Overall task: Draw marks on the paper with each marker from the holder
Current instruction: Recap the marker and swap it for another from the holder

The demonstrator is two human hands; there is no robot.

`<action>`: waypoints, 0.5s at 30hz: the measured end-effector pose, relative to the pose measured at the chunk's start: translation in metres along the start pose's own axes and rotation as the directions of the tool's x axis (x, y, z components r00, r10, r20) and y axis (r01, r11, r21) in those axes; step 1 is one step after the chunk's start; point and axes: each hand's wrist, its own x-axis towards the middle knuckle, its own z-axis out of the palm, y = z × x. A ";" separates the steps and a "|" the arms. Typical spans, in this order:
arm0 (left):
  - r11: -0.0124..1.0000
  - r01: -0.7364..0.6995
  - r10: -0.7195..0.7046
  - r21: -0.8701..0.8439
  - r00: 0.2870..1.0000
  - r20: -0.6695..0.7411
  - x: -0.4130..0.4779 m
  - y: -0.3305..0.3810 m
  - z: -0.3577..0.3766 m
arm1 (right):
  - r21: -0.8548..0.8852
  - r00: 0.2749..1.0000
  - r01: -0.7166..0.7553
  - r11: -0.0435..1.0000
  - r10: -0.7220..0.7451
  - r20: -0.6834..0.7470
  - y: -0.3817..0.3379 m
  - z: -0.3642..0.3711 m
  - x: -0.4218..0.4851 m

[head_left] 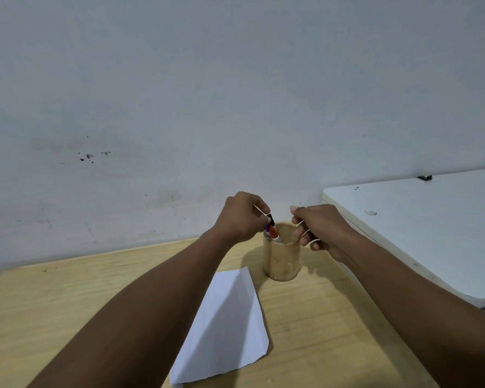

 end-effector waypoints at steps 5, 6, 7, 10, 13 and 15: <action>0.998 -0.037 0.029 -0.049 0.987 -0.161 0.001 0.009 -0.037 | 0.040 0.988 -0.024 0.999 0.017 0.154 -0.016 0.011 -0.008; 0.996 -0.036 0.020 -0.079 0.981 -0.190 0.000 0.010 -0.050 | 0.048 0.973 -0.042 0.998 0.030 0.230 -0.021 0.019 -0.013; 0.993 -0.027 0.002 -0.116 0.977 -0.211 -0.001 0.010 -0.062 | 0.070 0.952 -0.064 0.996 0.040 0.302 -0.025 0.029 -0.017; 0.969 -0.011 -0.048 -0.248 0.972 -0.228 -0.010 0.001 -0.098 | 0.248 0.892 -0.176 0.953 0.048 0.449 -0.034 0.067 -0.027; 0.930 0.009 -0.092 -0.368 0.973 -0.209 -0.030 -0.018 -0.126 | 0.516 0.878 -0.327 0.792 0.052 0.475 -0.037 0.109 -0.033; 0.911 0.039 -0.138 -0.410 0.967 -0.214 -0.047 -0.036 -0.138 | 0.647 0.883 -0.386 0.658 0.062 0.465 -0.035 0.137 -0.037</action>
